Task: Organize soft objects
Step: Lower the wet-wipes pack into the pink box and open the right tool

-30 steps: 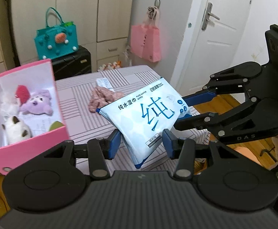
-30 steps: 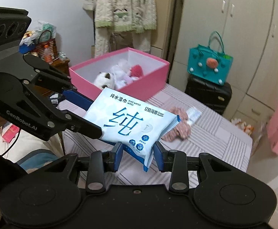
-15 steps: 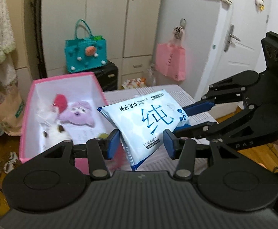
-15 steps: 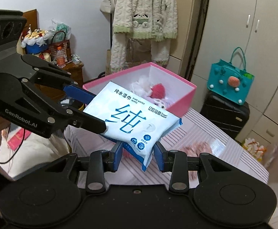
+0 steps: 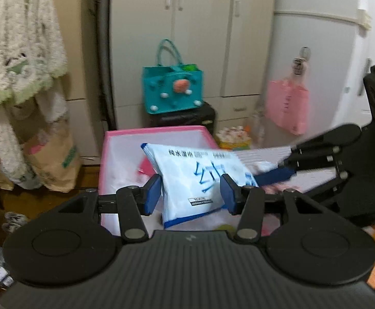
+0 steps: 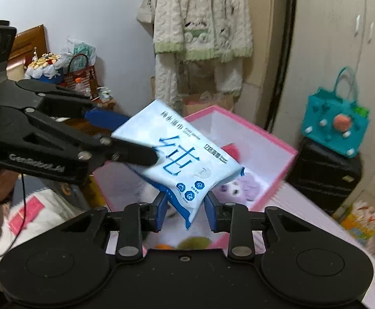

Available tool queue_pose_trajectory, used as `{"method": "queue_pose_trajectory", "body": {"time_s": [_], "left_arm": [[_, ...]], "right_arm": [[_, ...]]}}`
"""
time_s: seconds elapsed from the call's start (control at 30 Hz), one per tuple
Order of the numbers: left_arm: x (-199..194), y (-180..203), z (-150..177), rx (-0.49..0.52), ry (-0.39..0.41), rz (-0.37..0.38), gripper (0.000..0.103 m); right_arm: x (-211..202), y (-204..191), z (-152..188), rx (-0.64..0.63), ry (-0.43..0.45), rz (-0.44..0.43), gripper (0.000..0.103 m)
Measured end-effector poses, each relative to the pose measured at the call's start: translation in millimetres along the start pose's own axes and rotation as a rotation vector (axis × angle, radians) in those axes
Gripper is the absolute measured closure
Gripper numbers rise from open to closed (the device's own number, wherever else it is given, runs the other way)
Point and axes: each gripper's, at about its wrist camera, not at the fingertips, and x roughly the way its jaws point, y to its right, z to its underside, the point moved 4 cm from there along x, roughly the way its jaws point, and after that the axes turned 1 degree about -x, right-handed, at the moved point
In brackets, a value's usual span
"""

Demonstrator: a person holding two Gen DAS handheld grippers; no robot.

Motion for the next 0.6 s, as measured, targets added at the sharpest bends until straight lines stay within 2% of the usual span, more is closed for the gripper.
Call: {"method": "queue_pose_trajectory", "body": {"time_s": [0.23,0.4,0.6], "left_arm": [[38.4,-26.1,-3.3,-0.019,-0.056,-0.048,0.055],[62.4,-36.4,1.8,-0.03,-0.102,-0.056,0.055],[82.7,-46.4,2.5,-0.05,-0.151,-0.04,0.055]], "right_arm": [[58.6,7.6,-1.6,0.092,-0.097,-0.059,0.067],[76.7,17.1,-1.3,0.172,-0.165,-0.089,0.067],[93.5,21.4,-3.5,0.184,-0.233,-0.077,0.067]]}}
